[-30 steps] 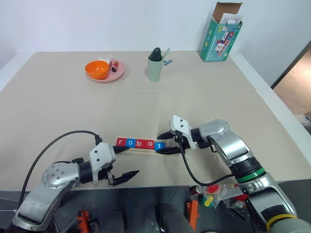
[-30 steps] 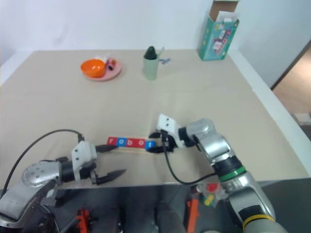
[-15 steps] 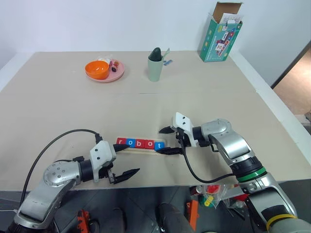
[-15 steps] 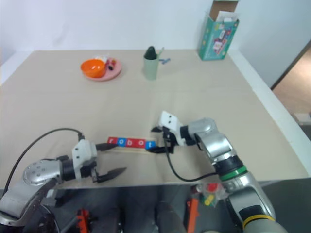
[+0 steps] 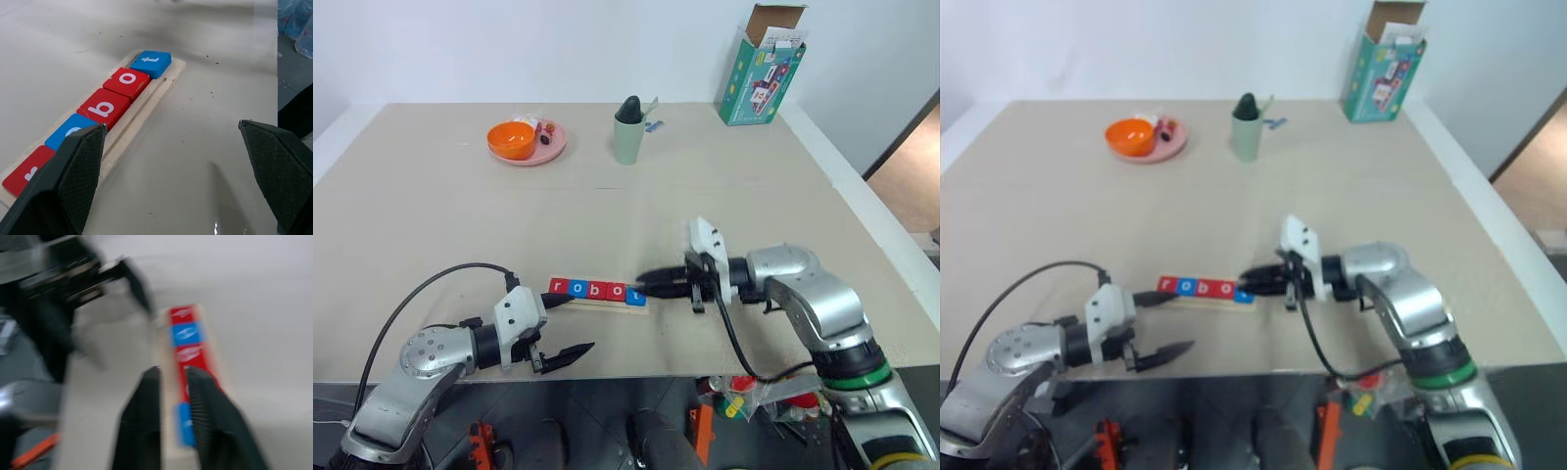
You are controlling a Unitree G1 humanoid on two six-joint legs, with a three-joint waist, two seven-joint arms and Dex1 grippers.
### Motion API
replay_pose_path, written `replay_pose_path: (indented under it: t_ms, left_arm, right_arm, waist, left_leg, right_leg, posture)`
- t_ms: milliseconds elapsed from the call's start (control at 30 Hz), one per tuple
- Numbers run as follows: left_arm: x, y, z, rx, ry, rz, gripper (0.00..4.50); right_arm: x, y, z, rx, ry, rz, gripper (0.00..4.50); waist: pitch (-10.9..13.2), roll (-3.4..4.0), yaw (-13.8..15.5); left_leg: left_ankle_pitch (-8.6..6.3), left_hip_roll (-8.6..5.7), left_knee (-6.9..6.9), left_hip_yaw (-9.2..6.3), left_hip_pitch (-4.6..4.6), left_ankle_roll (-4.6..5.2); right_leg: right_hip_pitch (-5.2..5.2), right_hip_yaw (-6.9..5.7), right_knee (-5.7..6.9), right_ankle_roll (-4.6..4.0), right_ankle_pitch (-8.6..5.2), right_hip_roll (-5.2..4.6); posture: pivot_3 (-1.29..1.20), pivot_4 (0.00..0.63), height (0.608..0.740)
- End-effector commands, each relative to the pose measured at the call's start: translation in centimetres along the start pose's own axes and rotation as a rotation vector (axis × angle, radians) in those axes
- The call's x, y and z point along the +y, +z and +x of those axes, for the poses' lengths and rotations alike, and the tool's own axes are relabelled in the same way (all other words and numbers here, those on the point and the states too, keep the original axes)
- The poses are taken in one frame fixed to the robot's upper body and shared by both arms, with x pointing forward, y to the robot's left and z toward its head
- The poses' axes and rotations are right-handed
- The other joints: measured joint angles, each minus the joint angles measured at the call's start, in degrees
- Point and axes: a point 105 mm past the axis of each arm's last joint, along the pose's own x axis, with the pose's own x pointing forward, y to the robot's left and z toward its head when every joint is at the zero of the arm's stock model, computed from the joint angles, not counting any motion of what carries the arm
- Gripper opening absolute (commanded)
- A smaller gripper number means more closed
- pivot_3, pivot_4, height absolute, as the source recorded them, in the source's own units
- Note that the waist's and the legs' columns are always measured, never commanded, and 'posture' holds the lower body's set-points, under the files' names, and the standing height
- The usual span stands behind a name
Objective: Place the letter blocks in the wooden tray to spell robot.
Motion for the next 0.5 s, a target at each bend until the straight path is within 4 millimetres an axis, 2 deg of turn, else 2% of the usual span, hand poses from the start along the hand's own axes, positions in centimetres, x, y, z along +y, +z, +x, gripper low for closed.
replay_pose_path:
  t_ms: [33, 200, 500]
  left_arm:
    - [-0.1, 0.7, 0.1, -0.020, -0.007, 0.032, 4.50]
    - [0.0, 0.7, 0.1, -0.019, -0.011, 0.035, 4.50]
    - [-0.1, 0.8, 0.1, -0.021, -0.005, 0.037, 4.50]
  right_arm:
    - [-0.1, -0.2, 0.4, 0.009, -0.052, -0.034, 0.06]
    - [-1.1, -1.1, 0.8, 0.027, -0.100, -0.029, 0.06]
    - [-2.3, -2.4, 0.9, 0.079, -0.117, -0.047, 0.06]
  waist:
    - [0.0, 0.00, -0.1]
    - [0.0, -0.01, -0.1]
    - [0.0, -0.01, -0.1]
  left_leg:
    - [0.00, 0.01, 0.02, 0.03, 0.02, 0.00]
    - [0.08, 0.00, 0.05, 0.04, 0.04, -0.01]
    - [0.08, 0.00, 0.03, 0.07, 0.02, -0.01]
  right_leg:
    - [0.00, 0.02, 0.00, -0.02, 0.03, 0.00]
    - [0.00, 0.04, 0.00, -0.28, -0.01, 0.01]
    - [-0.02, 0.06, 0.00, -0.03, 0.13, 0.00]
  posture:
    - [0.00, 0.150, 0.740]
    - [0.00, 0.150, 0.740]
    - [0.00, 0.150, 0.740]
